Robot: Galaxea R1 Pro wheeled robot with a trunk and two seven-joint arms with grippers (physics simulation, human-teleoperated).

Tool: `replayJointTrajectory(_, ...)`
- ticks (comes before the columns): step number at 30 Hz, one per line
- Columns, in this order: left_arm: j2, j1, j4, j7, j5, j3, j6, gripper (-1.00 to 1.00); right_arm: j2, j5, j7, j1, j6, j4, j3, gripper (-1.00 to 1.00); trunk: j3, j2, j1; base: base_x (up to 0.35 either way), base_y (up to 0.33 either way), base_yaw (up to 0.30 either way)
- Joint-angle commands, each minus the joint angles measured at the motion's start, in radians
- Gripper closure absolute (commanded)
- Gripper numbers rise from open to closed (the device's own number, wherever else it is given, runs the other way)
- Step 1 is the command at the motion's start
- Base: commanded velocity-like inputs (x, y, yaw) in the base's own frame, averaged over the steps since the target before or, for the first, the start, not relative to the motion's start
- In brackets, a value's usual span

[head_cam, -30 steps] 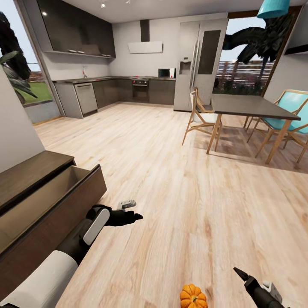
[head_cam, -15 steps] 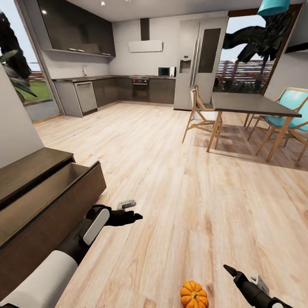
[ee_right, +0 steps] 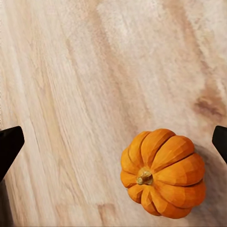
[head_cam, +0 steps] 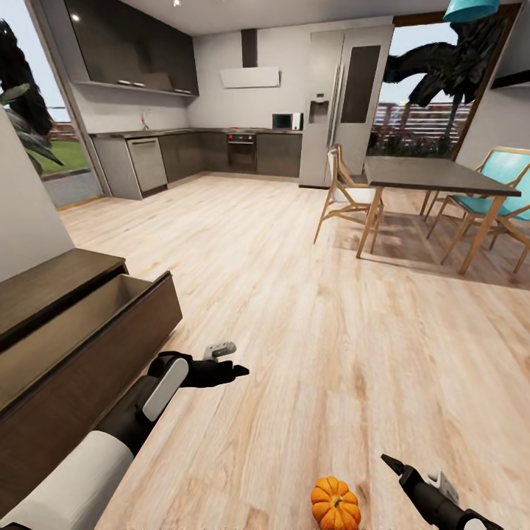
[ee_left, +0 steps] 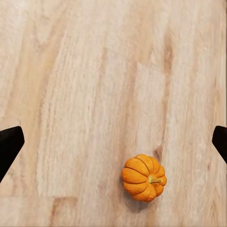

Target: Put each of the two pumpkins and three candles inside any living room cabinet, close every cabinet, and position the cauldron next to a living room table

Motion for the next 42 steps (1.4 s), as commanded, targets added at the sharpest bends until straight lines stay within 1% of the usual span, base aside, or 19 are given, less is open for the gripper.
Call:
replayJointTrajectory(1, 0.001, -0.001, -0.001, 0.002, 0.004, -0.002, 0.002, -1.00, 0.000, -0.007, 0.003, -0.001, 0.010, 0.000, -0.004, -1.00, -0.004, -0.008, 0.004, 0.000, 0.000, 0.000)
replayJointTrajectory(6, 0.001, -0.001, -0.002, -0.003, 0.004, -0.001, 0.003, -1.00, 0.001, -0.008, 0.010, -0.001, 0.013, 0.000, -0.004, -1.00, -0.020, -0.042, 0.023, 0.000, 0.000, 0.000)
replayJointTrajectory(15, 0.001, -0.001, -0.003, -0.004, 0.004, -0.001, 0.008, -1.00, -0.001, -0.012, 0.001, -0.001, 0.017, 0.002, -0.004, -1.00, -0.055, -0.044, 0.027, 0.000, 0.000, 0.000)
replayJointTrajectory(18, 0.001, -0.001, -0.003, -0.004, 0.004, -0.002, 0.008, -1.00, -0.001, -0.013, -0.006, -0.001, 0.034, 0.003, -0.004, -1.00, -0.055, -0.044, 0.027, 0.000, 0.000, 0.000)
replayJointTrajectory(23, 0.001, -0.001, -0.003, -0.004, 0.004, -0.001, 0.012, -1.00, -0.002, -0.013, -0.019, -0.002, 0.106, 0.004, -0.006, -1.00, -0.055, -0.044, 0.027, 0.000, 0.000, 0.000)
replayJointTrajectory(29, 0.001, -0.001, -0.003, -0.004, 0.004, -0.001, 0.014, -1.00, -0.002, -0.014, -0.068, -0.004, 0.136, 0.009, -0.006, -1.00, -0.055, -0.044, 0.027, 0.000, 0.000, 0.000)
replayJointTrajectory(35, 0.001, -0.001, -0.004, -0.004, 0.004, 0.000, 0.015, -1.00, -0.001, -0.010, -0.088, -0.041, 0.144, 0.071, -0.005, -1.00, -0.078, -0.046, 0.029, 0.000, 0.000, 0.000)
replayJointTrajectory(42, 0.001, -0.001, -0.004, -0.004, 0.004, 0.001, 0.015, -1.00, -0.001, -0.007, -0.087, -0.061, 0.144, 0.101, -0.005, -1.00, -0.105, -0.047, 0.033, 0.000, 0.000, 0.000)
